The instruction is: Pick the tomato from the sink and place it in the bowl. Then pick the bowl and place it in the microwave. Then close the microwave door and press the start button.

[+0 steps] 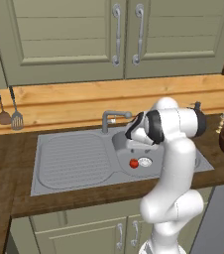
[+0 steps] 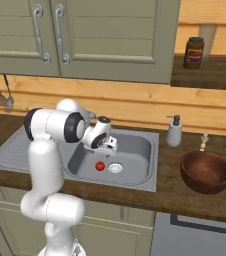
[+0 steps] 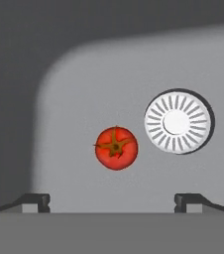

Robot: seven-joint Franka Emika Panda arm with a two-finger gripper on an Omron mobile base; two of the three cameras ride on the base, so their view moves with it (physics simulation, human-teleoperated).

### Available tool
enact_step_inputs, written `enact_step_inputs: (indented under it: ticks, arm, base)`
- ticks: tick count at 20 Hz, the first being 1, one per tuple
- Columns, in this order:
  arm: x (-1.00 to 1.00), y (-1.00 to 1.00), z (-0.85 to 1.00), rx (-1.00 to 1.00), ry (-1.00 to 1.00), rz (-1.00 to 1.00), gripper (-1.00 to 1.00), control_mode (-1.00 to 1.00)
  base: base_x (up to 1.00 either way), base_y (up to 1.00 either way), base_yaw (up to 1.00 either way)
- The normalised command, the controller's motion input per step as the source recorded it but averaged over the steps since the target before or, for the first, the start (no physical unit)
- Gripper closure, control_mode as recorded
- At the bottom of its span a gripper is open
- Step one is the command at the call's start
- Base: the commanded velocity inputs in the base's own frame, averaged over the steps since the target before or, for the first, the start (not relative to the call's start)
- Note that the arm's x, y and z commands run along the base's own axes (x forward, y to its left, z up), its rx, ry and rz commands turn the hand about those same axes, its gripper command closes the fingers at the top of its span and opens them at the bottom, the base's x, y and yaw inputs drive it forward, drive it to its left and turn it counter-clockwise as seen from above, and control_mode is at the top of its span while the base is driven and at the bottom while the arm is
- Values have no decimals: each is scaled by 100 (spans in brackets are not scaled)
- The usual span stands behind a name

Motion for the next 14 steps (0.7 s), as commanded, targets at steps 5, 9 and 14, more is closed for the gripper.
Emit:
enact_step_inputs:
  ticks: [5,9,14]
  arm:
    - [38,1,-39,0,0,0,-100,-100]
    - [4,0,-30,0,2,0,-100,-100]
    - [0,2,-30,0,2,0,-100,-100]
  base:
    - [0,0,0]
    - [0,0,0]
    - [0,0,0]
